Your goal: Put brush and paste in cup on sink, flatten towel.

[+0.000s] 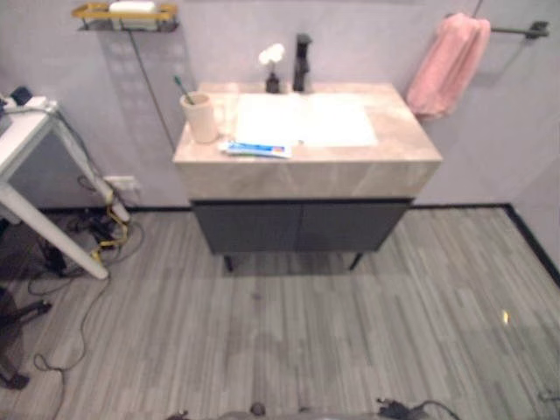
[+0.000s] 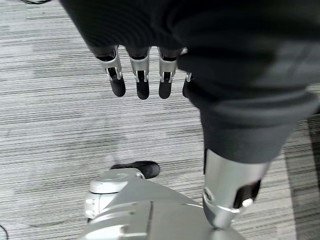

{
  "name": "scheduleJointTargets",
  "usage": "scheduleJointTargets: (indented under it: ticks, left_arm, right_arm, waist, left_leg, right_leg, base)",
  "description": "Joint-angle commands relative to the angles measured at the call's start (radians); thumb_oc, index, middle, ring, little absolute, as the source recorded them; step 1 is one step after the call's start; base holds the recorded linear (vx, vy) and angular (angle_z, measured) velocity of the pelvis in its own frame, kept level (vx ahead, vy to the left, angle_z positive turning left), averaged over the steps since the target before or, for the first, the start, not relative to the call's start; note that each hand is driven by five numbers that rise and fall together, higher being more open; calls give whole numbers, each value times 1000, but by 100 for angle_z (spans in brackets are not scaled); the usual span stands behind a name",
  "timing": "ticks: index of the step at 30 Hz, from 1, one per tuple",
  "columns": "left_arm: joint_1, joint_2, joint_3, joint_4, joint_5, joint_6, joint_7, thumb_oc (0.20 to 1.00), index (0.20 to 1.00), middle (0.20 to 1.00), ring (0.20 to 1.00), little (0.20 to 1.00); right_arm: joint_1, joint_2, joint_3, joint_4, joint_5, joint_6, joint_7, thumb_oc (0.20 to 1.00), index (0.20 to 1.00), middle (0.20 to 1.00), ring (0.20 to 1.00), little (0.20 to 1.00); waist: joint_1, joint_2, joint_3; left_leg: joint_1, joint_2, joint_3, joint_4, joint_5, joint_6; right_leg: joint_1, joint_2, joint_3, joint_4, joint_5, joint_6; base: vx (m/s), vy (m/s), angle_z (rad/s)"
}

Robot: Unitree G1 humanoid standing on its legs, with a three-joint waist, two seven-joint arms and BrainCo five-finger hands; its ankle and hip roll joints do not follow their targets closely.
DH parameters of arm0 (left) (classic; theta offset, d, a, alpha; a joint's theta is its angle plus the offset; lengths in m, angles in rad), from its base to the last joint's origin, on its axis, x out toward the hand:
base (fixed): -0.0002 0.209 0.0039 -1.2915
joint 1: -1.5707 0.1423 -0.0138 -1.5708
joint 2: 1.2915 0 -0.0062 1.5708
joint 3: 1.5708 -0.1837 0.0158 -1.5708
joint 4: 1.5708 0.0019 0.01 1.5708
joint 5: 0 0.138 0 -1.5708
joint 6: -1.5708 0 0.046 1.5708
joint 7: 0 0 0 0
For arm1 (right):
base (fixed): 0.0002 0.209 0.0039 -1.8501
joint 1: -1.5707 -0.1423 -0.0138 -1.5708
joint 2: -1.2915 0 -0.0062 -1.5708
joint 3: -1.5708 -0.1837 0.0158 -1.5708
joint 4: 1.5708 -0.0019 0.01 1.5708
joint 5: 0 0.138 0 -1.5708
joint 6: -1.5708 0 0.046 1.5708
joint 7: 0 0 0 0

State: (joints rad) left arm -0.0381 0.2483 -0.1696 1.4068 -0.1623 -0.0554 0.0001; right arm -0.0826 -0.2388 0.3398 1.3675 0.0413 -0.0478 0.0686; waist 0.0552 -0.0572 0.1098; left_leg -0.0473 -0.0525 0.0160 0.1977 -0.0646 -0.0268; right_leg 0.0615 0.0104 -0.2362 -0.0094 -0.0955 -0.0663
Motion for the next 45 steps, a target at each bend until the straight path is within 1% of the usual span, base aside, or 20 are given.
scheduleJointTargets:
  ticks: [1,5,6,12,16,17,19,20,23,27,28,30,31,32,34,35,37,39,42,45]
  left_arm:
    - [-46,-15,60,17,-99,-12,38,1000,1000,1000,1000,1000]
    - [-45,-13,71,17,-114,-9,34,1000,1000,1000,1000,1000]
    - [-35,-8,82,30,-103,-9,32,1000,1000,1000,1000,1000]
    - [3,11,121,69,-84,-6,23,1000,1000,1000,1000,1000]
    - [25,31,148,79,-85,-13,25,1000,1000,1000,1000,1000]
    - [32,42,150,74,-88,-16,26,1000,1000,1000,1000,1000]
    - [39,44,151,65,-92,-20,26,1000,1000,1000,1000,1000]
    - [68,48,149,55,-80,-26,25,1000,1000,1000,1000,1000]
    - [91,38,108,19,-46,-36,26,1000,1000,1000,1000,1000]
    - [89,39,75,7,-25,-38,17,1000,1000,1000,1000,1000]
    - [86,41,71,-1,-25,-39,16,1000,1000,1000,1000,1000]
    - [84,45,58,-13,-15,-44,15,1000,1000,1000,1000,1000]
    - [78,44,45,-26,3,-47,11,1000,1000,1000,1000,1000]
    - [78,44,45,-25,3,-47,11,1000,1000,1000,1000,1000]
    - [56,48,30,-43,18,-56,14,1000,1000,1000,1000,1000]
    - [56,48,30,-43,18,-56,14,1000,1000,1000,1000,1000]
    - [35,59,26,-50,15,-60,19,1000,1000,1000,1000,1000]
    - [25,70,19,-60,17,-65,21,1000,1000,1000,1000,1000]
    - [6,104,16,-35,45,-63,23,1000,1000,1000,1000,1000]
    - [5,122,24,-52,44,-68,27,1000,1000,1000,1000,1000]
  right_arm:
    - [-13,-25,49,-10,-5,-4,-17,1000,1000,1000,1000,1000]
    - [-14,-32,52,-2,-18,3,-21,1000,1000,1000,1000,1000]
    - [-11,-35,50,8,-27,4,-24,1000,1000,1000,1000,1000]
    - [-16,-30,31,15,-12,-5,-28,1000,1000,1000,1000,1000]
    - [-23,-12,32,19,-5,-13,-26,1000,1000,1000,1000,1000]
    - [-27,2,35,23,-7,-15,-21,1000,1000,1000,1000,1000]
    - [-29,3,32,20,-5,-16,-20,1000,1000,1000,1000,1000]
    - [-41,5,-4,8,33,-20,-21,1000,1000,1000,1000,1000]
    - [-82,2,-9,-36,66,-33,-19,1000,1000,1000,1000,1000]
    - [-115,2,5,-92,68,-46,-27,1000,1000,1000,1000,1000]
    - [-122,2,6,-101,74,-49,-28,1000,1000,1000,1000,1000]
    - [-134,-2,7,-104,77,-53,-23,1000,1000,1000,1000,1000]
    - [-140,-10,25,-120,46,-54,-19,1000,1000,1000,1000,1000]
    - [-140,-11,25,-120,46,-54,-19,1000,1000,1000,1000,1000]
    - [-148,-30,24,-127,12,-51,-22,1000,1000,1000,1000,1000]
    - [-148,-30,24,-127,12,-51,-22,1000,1000,1000,1000,1000]
    - [-141,-41,17,-146,9,-49,-20,1000,1000,1000,1000,1000]
    - [-132,-57,12,-163,3,-48,-13,1000,1000,1000,1000,1000]
    - [-131,-75,48,-191,-20,-55,8,1000,1000,1000,1000,1000]
    - [-113,-103,55,-236,-4,-66,15,1000,1000,1000,1000,1000]
  waist:
    - [-14,-14,49]
    - [-15,-19,50]
    - [-7,-28,44]
    - [13,-31,9]
    - [30,-40,-30]
    - [37,-44,-45]
    - [38,-44,-54]
    - [43,-38,-68]
    - [43,-8,-49]
    - [31,18,-18]
    - [30,28,-10]
    - [49,62,7]
    - [55,73,11]
    - [54,74,11]
    - [58,75,11]
    - [58,75,10]
    - [45,66,11]
    - [39,53,14]
    - [13,16,-5]
    - [-4,11,-13]
  left_leg:
    - [-202,68,-3,310,57,-22]
    - [-228,55,31,210,45,-12]
    - [-231,36,61,77,40,-4]
    - [-221,35,84,-281,165,-10]
    - [-199,24,24,-277,193,13]
    - [-179,13,16,-265,194,27]
    - [-175,2,12,-247,182,38]
    - [-154,-29,21,-213,133,73]
    - [-108,-64,28,-190,86,117]
    - [-44,-71,41,-192,42,137]
    - [-24,-63,44,-200,42,135]
    - [27,-25,58,-185,11,113]
    - [35,-4,55,-168,-8,106]
    - [34,-3,55,-168,-7,106]
    - [20,14,38,-139,-28,99]
    - [18,14,38,-139,-27,99]
    - [17,23,2,-121,-41,88]
    - [13,43,-14,-104,-55,69]
    - [41,109,-46,-155,-32,17]
    - [45,141,-62,-184,-9,-6]
  right_leg:
    - [15,1,-42,12,-23,46]
    - [14,-3,-71,16,-36,48]
    - [29,0,-70,4,-42,64]
    - [72,32,-54,15,-88,84]
    - [94,27,-24,56,-115,92]
    - [90,5,-12,111,-115,113]
    - [83,-11,-7,143,-92,128]
    - [49,-67,3,263,5,178]
    - [-55,-147,5,520,173,206]
    - [-129,-199,-55,675,171,203]
    - [-157,-192,-67,668,135,198]
    - [-138,-198,-169,435,45,186]
    - [-129,-211,-176,305,50,185]
    - [-128,-209,-177,301,52,183]
    - [-133,-251,-115,92,190,211]
    - [-134,-251,-116,90,191,211]
    - [-147,-268,-9,34,260,228]
    - [-142,-284,-14,18,289,250]
    - [-114,-208,-32,7,172,224]
    - [-103,-172,-53,-6,140,206]
  base:
    - [40,-94,28]
    - [129,-10,32]
    - [245,49,49]
    - [315,109,-7]
    - [428,218,-68]
    - [417,291,-70]
    - [444,358,-51]
    - [398,405,-14]
    - [350,467,-11]
    - [196,252,5]
    - [179,132,9]
    - [305,114,-11]
    - [192,-3,-54]
    - [106,-38,-68]
    - [112,-99,0]
    - [149,-151,50]
    - [130,-200,39]
    - [173,-329,47]
    - [236,-481,48]
    - [165,-380,37]
